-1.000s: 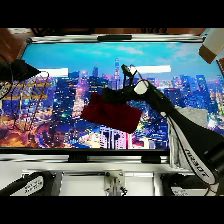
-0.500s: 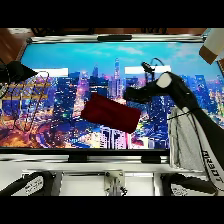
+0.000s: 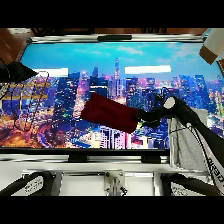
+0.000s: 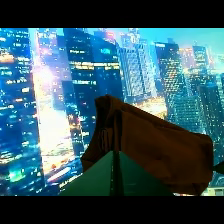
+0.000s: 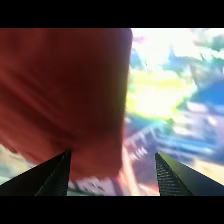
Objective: Fold the shirts.
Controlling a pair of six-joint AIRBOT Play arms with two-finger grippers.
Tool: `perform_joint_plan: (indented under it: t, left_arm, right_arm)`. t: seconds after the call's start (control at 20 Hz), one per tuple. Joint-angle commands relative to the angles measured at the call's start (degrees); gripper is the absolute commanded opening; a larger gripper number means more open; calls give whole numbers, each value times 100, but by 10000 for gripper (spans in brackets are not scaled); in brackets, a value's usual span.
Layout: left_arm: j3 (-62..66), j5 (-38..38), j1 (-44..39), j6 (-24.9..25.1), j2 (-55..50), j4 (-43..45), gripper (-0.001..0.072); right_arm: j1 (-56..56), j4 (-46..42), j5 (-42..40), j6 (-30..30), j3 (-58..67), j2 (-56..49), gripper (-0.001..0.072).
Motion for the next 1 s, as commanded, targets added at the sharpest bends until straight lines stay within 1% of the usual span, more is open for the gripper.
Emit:
perform_joint_plan:
  t: [0.0,0.1,0.15,0.2,0.25,0.3,0.35,0.4,0.5,0.55,0.7,0.75,0.85,0.95]
  left_arm:
    - [0,0,4,-61,-2,0,32]
    - [0,0,4,-63,-2,0,32]
    - [0,0,4,-63,-2,0,32]
    - [0,0,4,-61,-2,0,32]
    - [0,0,4,-61,-4,0,32]
    - [0,0,4,-61,-7,0,32]
    - [0,0,4,-61,-7,0,32]
    - [0,2,4,-59,-7,0,32]
    - [0,4,4,-55,-9,2,32]
    - [0,4,4,-55,-9,0,32]
    - [0,2,2,-57,-7,-4,32]
    - [0,2,2,-55,-7,-2,31]
    - [0,2,2,-52,-7,-4,32]
    - [0,2,2,-52,-7,-4,32]
  right_arm:
    - [223,614,-885,-118,-249,-170,625]
    - [254,1128,-960,-319,-249,-426,622]
    - [254,1434,-973,-555,-249,-529,591]
    - [254,1773,-1008,-953,-247,-584,382]
    - [254,2024,-1051,-1353,-229,-588,88]
    - [203,2188,-986,-1770,-116,-586,72]
    - [116,2218,-728,-2092,87,-573,72]
    - [-24,2155,-354,-2260,396,-507,72]
    - [-433,2002,264,-2225,1147,-223,72]
    - [-675,1987,472,-2052,1543,-39,72]
    - [-1473,1884,837,-1082,2745,544,71]
    - [-1742,1661,1008,-855,3077,693,71]
    - [-2245,872,1432,-470,3523,881,71]
    - [-2726,179,1860,-363,3762,931,71]
